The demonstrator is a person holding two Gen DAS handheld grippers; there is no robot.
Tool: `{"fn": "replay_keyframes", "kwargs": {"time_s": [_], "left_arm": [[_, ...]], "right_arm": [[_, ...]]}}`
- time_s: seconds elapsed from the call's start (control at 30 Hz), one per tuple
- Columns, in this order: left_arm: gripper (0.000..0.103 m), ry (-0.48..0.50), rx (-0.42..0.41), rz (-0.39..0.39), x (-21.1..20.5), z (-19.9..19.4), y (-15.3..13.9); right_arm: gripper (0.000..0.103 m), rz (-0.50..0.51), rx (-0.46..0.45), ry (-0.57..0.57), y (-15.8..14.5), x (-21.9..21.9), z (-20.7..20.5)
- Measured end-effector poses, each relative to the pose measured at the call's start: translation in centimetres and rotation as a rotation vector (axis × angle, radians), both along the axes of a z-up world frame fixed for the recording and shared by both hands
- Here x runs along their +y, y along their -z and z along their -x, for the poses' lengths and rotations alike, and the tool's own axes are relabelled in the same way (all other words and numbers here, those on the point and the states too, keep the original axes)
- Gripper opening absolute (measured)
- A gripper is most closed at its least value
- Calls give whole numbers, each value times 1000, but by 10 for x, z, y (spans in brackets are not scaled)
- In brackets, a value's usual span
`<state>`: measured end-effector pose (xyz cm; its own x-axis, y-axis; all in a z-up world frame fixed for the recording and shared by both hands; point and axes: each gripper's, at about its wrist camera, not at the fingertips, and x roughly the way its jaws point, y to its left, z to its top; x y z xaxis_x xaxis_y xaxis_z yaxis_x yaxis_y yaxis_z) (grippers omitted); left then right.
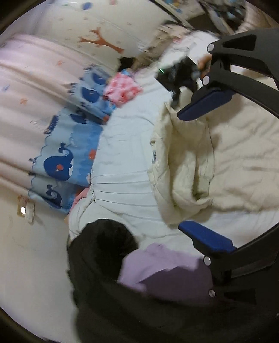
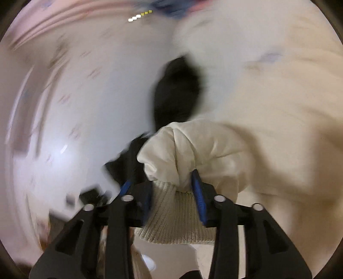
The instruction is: Fold large clothes
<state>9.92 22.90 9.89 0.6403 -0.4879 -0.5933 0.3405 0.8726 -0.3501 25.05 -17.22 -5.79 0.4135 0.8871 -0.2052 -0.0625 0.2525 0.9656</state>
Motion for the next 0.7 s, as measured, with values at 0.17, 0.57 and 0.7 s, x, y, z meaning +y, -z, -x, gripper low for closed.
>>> {"fn": "replay_keyframes", "kwargs": {"time_s": [0.17,0.57,0.7], "left_arm": [[93,-62,74,223,-20,7,61],[93,-194,110,35,-64,4,131],[93,-218,133,69,-55,1,137]], "right_arm": [[73,192,55,64,28,-31,-6],[95,551,-171,64,31,-3,46],[68,626,-240,27,34,23,39]]}}
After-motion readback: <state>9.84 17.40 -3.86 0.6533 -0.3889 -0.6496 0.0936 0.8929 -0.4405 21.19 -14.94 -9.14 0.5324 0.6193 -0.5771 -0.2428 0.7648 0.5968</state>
